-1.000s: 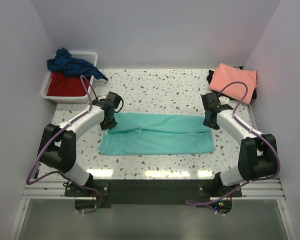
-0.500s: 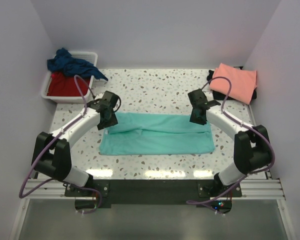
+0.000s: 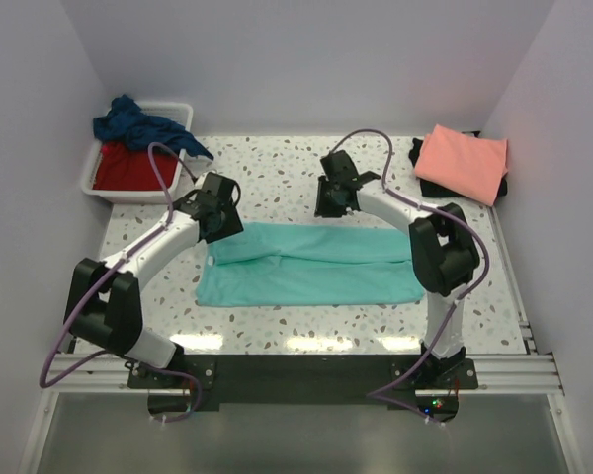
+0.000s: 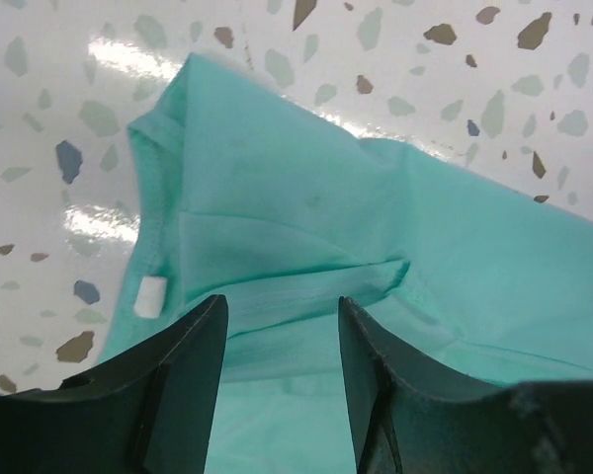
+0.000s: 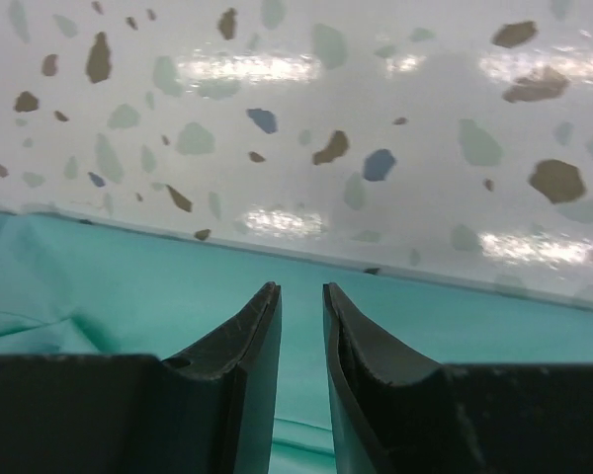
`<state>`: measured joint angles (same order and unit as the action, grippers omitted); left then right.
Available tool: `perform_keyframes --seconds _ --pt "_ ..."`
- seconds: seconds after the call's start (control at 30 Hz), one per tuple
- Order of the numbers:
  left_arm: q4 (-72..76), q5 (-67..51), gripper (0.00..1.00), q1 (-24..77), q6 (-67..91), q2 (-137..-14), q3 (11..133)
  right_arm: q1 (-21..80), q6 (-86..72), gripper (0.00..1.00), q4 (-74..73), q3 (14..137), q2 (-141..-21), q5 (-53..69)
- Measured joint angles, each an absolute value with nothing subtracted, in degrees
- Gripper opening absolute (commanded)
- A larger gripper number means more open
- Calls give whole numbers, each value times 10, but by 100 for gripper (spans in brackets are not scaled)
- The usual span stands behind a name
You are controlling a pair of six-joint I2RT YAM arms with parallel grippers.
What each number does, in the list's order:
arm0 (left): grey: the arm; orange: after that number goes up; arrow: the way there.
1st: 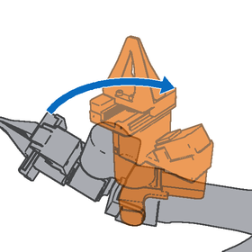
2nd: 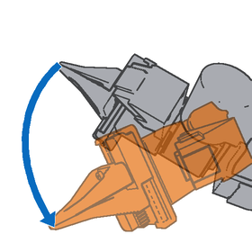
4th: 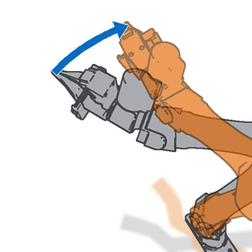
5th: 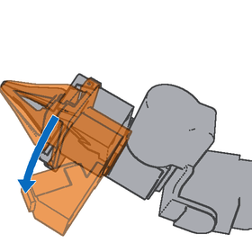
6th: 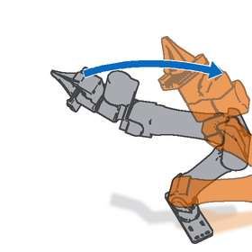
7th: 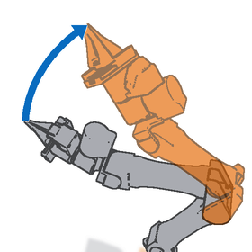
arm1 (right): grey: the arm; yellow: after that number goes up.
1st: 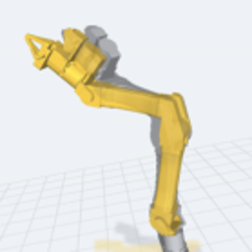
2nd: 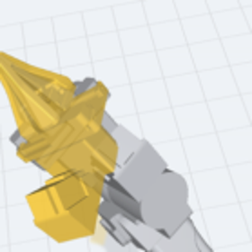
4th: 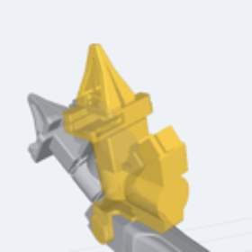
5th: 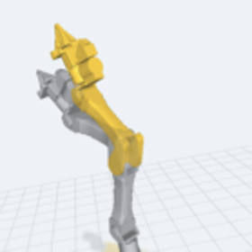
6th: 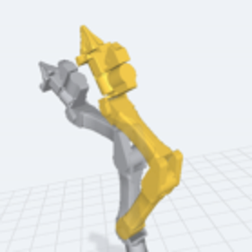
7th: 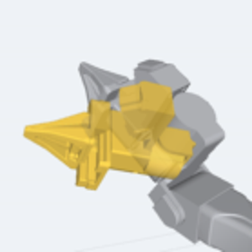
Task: Fold and stack the t-shirts
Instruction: Fold the tshirt
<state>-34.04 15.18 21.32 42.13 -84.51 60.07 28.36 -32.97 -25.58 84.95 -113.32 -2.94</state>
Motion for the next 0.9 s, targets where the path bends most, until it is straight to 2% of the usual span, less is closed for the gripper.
perform_keyframes --seconds 0.37,0.9 --pt "-265 80 49 213 378 -1005 677 307 -329 27 -247 873 -1152 10" --pt "-285 36 47 239 346 -1009 663 307 -324 26 -258 828 -1104 -21"
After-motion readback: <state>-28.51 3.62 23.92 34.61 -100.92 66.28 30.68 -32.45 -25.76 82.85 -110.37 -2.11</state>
